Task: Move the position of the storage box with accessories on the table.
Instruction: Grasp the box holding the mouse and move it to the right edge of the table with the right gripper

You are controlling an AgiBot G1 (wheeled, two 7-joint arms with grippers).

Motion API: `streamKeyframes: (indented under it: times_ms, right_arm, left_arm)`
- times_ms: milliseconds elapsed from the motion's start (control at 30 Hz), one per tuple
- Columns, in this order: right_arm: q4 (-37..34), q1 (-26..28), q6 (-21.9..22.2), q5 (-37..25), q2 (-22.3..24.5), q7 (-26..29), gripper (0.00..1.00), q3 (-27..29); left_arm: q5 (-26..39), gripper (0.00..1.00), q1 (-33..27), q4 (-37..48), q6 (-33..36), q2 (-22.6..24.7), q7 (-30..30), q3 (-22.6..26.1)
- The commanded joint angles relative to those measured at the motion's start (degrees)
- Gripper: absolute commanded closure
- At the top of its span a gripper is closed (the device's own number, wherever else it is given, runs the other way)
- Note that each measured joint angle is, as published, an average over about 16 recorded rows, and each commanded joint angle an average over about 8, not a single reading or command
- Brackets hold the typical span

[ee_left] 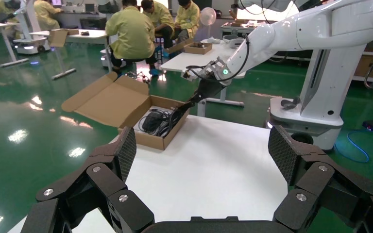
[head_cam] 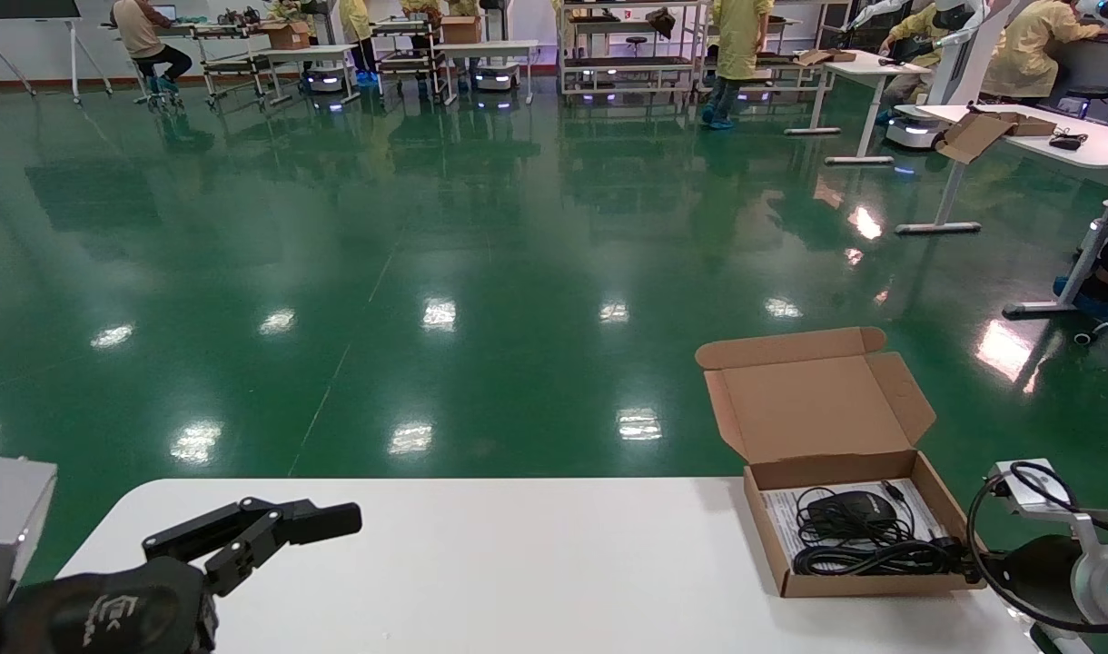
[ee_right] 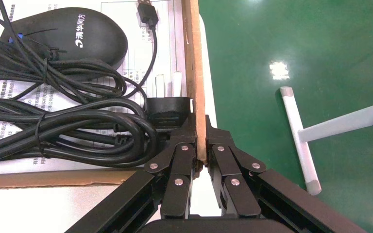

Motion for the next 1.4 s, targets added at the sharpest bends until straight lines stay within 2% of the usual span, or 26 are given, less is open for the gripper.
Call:
streamKeyframes:
  times_ms: [33,333,800,833,1033,1100,1400]
  right_arm:
    - [-0.1,0.1,-0.2,0.0,0.1,-0.3,1.00,0.0]
    - [-0.4,0.1,-1.3,0.6,0.8,-1.2,1.00,0.4]
    - [-0.4,0.1,-1.7,0.3,1.9,-4.0,0.93,0.2]
    - [-0.5,0.0,-1.8,0.4,1.9,-4.1,0.87,0.3]
    - [-0.5,-0.4,-1.7,0.6,1.8,-4.7,0.16,0.4]
    - [-0.6,-0.5,-1.6,0.6,1.8,-5.0,0.00,0.4]
    - [-0.4,-0.6,-0.7,0.7,1.9,-6.3,0.00,0.6]
  left_arm:
    - [0.0,0.00,0.0,0.0,0.0,0.0,0.0,0.0]
    - [0.0,0.00,0.0,0.0,0.0,0.0,0.0,0.0]
    - [0.0,0.00,0.0,0.0,0.0,0.0,0.0,0.0]
    - [0.0,0.00,0.0,0.0,0.0,0.0,0.0,0.0]
    - [0.0,0.00,0.0,0.0,0.0,0.0,0.0,0.0]
    - [0.0,0.00,0.0,0.0,0.0,0.0,0.0,0.0]
    - [0.0,0.00,0.0,0.0,0.0,0.0,0.0,0.0]
